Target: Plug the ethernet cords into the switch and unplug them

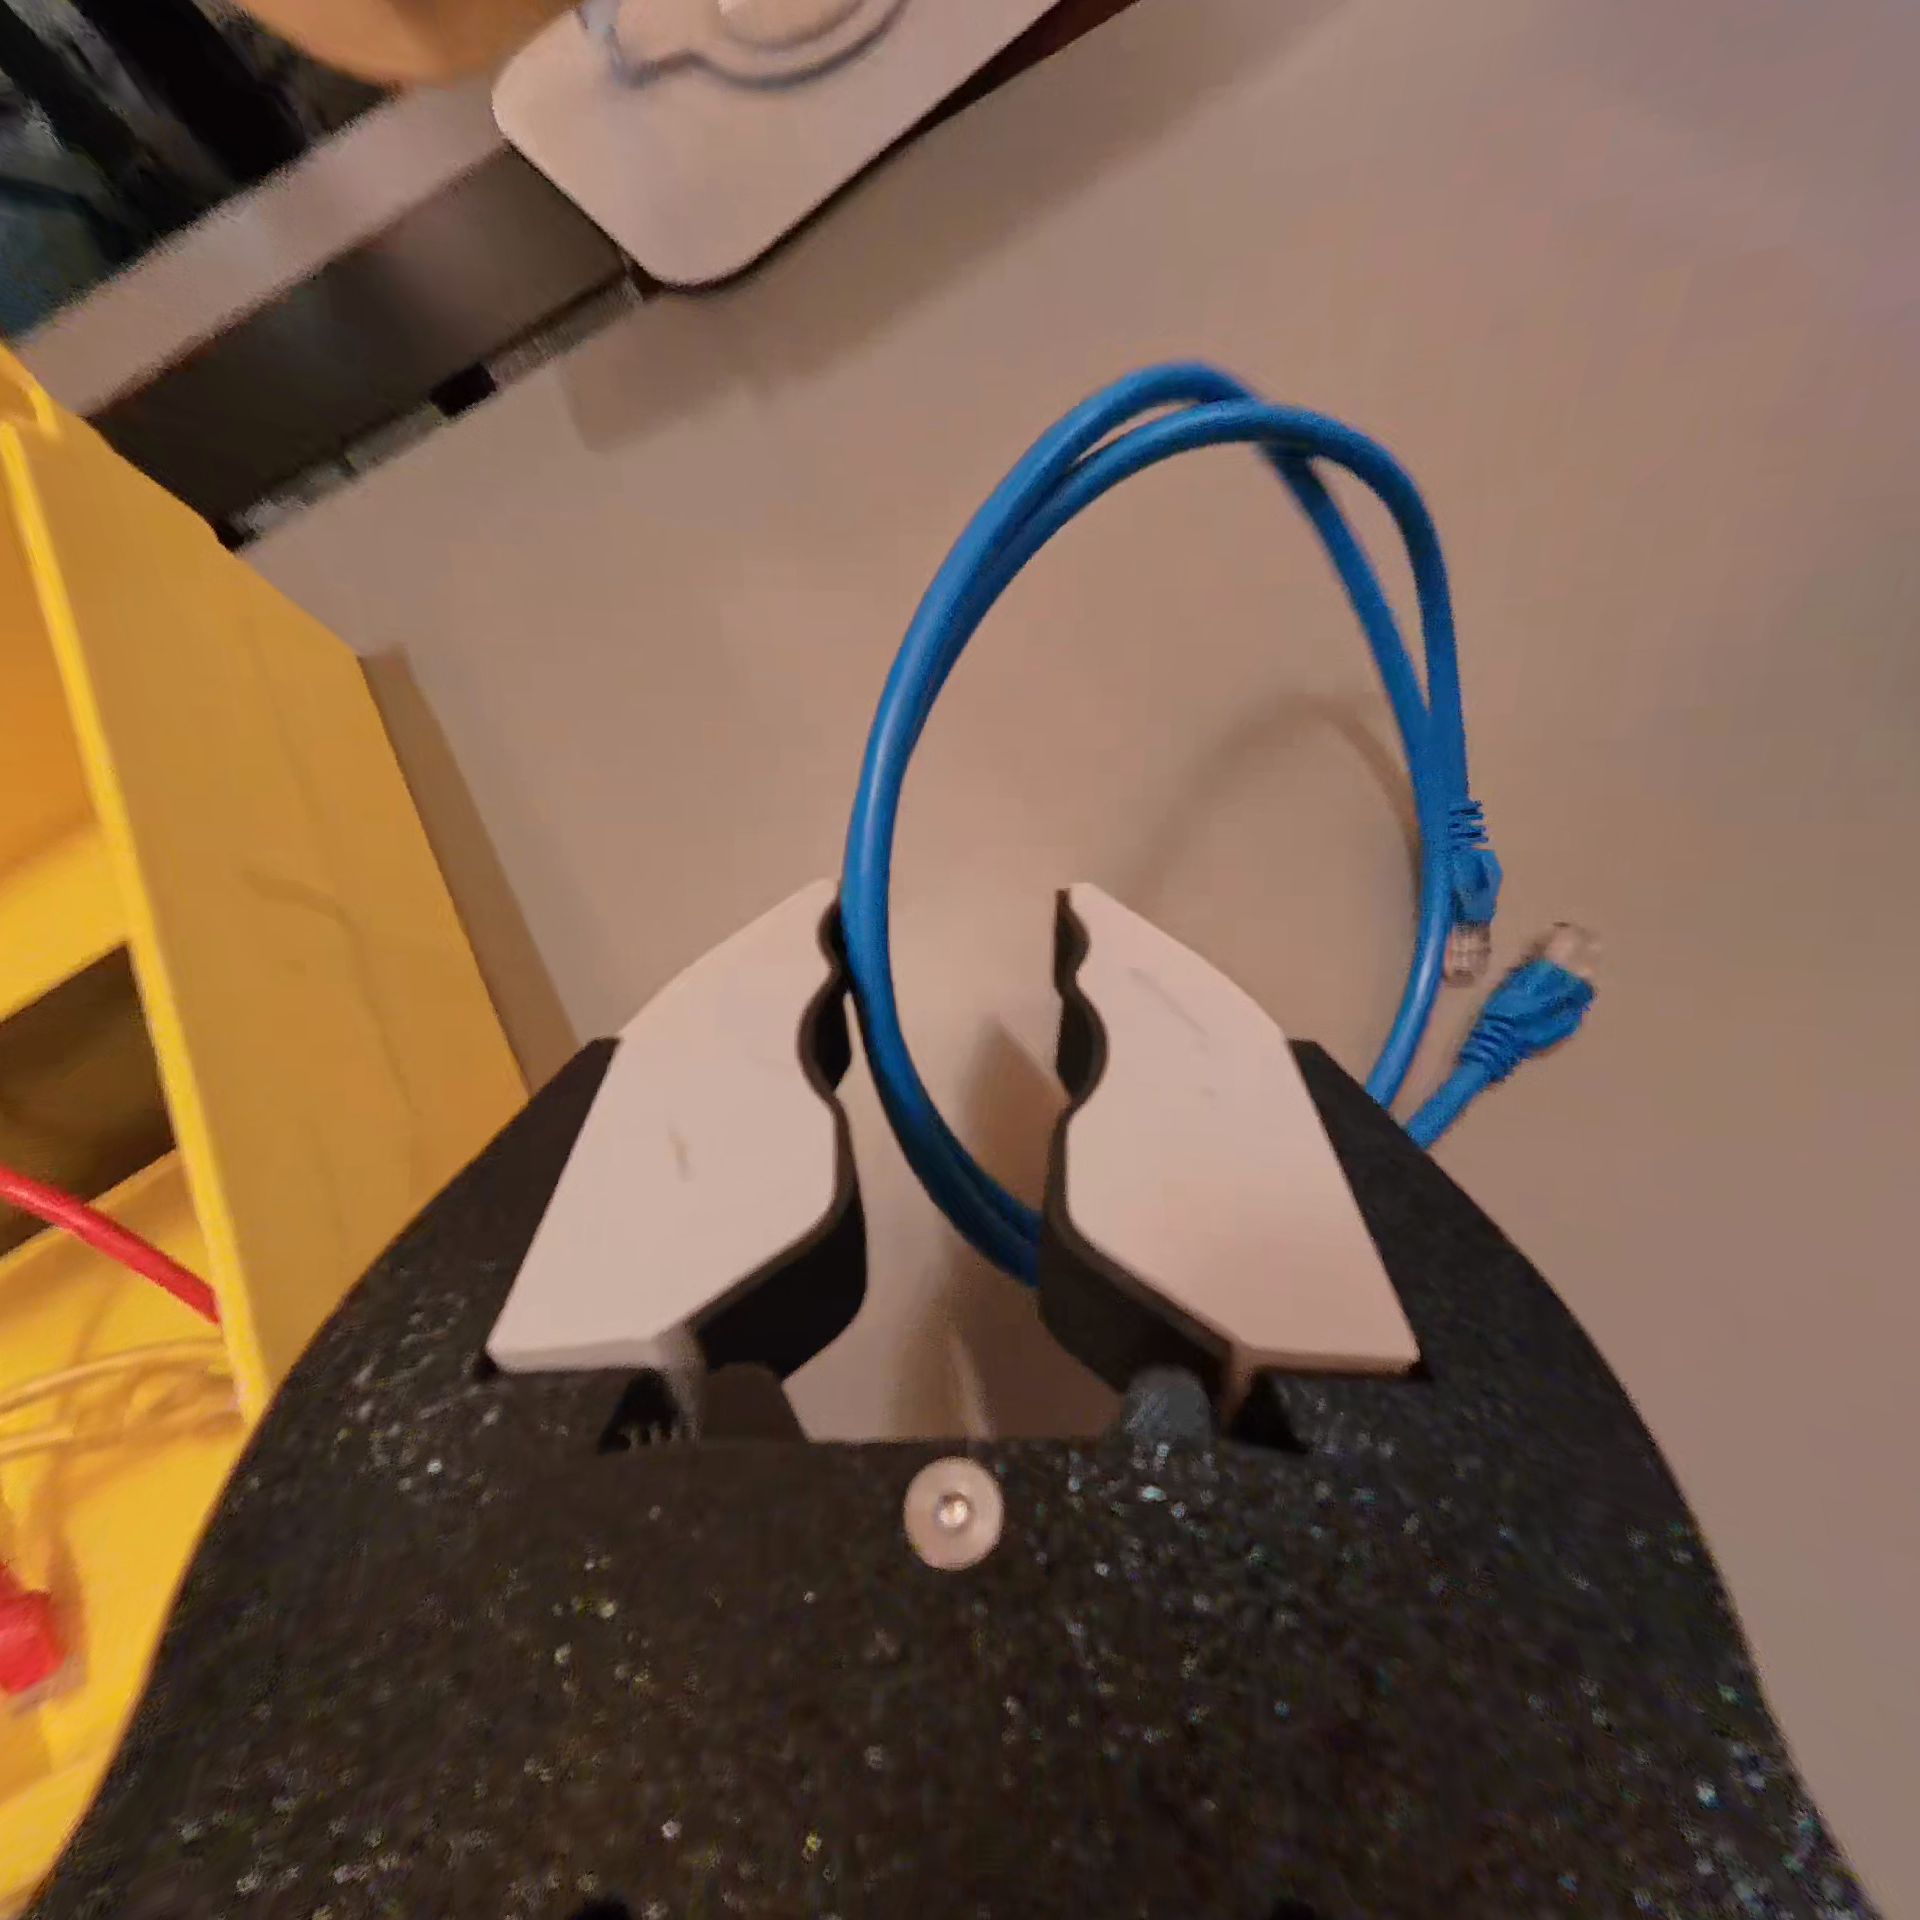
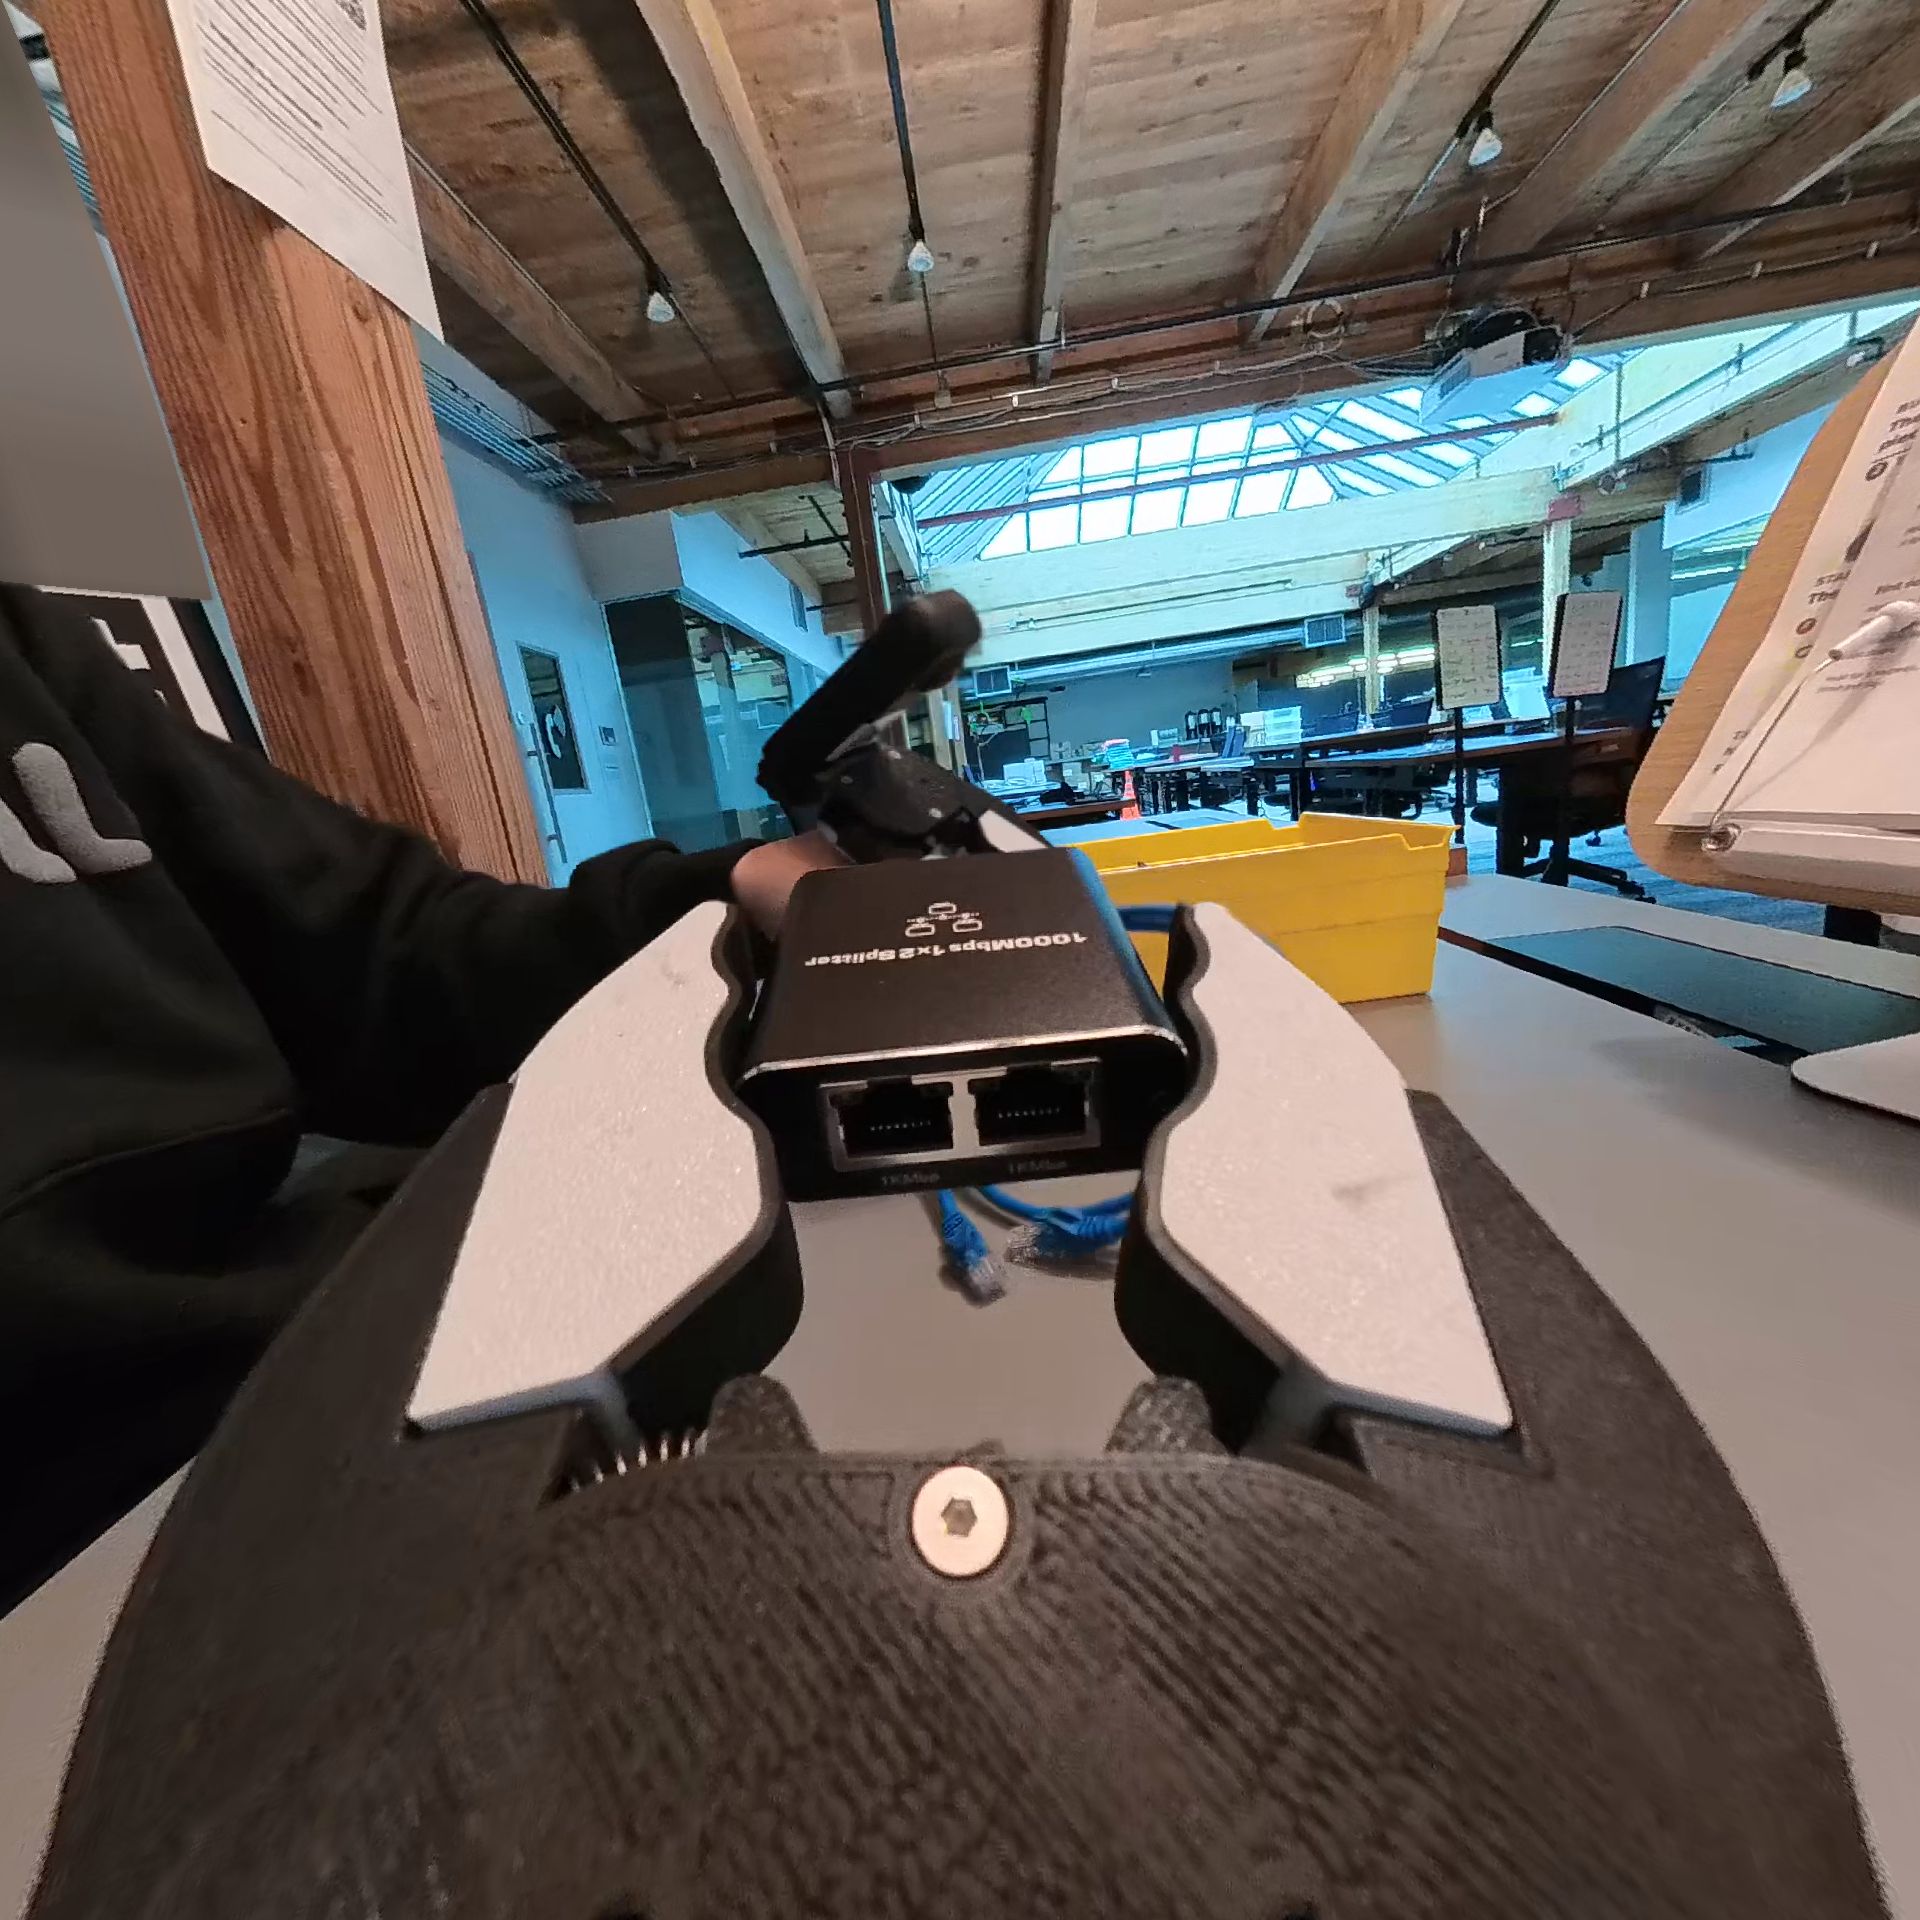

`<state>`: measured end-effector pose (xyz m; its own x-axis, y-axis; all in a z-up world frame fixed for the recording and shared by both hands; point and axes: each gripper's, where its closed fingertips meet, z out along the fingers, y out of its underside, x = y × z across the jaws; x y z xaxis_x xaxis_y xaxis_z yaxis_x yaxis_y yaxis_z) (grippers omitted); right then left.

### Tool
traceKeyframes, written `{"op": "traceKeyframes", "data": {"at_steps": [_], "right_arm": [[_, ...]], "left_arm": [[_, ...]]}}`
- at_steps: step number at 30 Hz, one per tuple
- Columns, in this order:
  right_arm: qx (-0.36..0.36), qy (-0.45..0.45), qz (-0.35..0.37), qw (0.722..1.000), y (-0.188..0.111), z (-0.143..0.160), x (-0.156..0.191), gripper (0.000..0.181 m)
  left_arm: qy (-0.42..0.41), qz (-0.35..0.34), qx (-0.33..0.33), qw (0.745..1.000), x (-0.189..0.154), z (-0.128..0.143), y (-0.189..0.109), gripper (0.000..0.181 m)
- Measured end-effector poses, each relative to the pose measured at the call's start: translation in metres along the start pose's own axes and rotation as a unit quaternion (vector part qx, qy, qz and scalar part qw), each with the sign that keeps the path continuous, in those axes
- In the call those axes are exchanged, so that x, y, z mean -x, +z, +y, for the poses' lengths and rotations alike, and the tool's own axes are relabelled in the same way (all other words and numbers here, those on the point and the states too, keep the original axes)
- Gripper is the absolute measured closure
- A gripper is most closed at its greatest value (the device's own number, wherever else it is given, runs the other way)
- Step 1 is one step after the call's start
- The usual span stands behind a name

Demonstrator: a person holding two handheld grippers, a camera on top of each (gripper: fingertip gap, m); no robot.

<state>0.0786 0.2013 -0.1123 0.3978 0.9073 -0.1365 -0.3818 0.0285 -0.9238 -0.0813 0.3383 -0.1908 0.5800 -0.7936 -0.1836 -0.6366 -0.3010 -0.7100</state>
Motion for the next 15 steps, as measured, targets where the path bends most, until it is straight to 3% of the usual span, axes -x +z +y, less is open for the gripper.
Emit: {"op": "traceKeyframes", "data": {"at_steps": [5, 7, 9, 11, 15], "right_arm": [[0.006, -0.001, 0.003, 1.000, 0.001, 0.002, -0.003, 0.106], [0.010, -0.001, 0.000, 1.000, 0.001, 0.003, -0.002, 0.106], [0.013, -0.001, -0.002, 1.000, 0.002, 0.005, -0.002, 0.106], [0.015, 0.001, -0.008, 1.000, 0.003, 0.006, 0.000, 0.106], [0.021, -0.004, -0.015, 1.000, 0.005, 0.008, 0.004, 0.106]], "left_arm": [[0.116, -0.083, -0.020, 0.990, -0.003, 0.001, -0.015, 0.127], [0.155, -0.010, -0.048, 0.987, -0.037, 0.001, -0.016, 0.128], [0.195, 0.161, -0.057, 0.966, -0.095, 0.013, -0.019, 0.139], [0.206, 0.264, -0.034, 0.942, -0.125, 0.032, -0.018, 0.148], [0.176, 0.321, -0.006, 0.931, -0.131, 0.048, 0.001, 0.150]]}}
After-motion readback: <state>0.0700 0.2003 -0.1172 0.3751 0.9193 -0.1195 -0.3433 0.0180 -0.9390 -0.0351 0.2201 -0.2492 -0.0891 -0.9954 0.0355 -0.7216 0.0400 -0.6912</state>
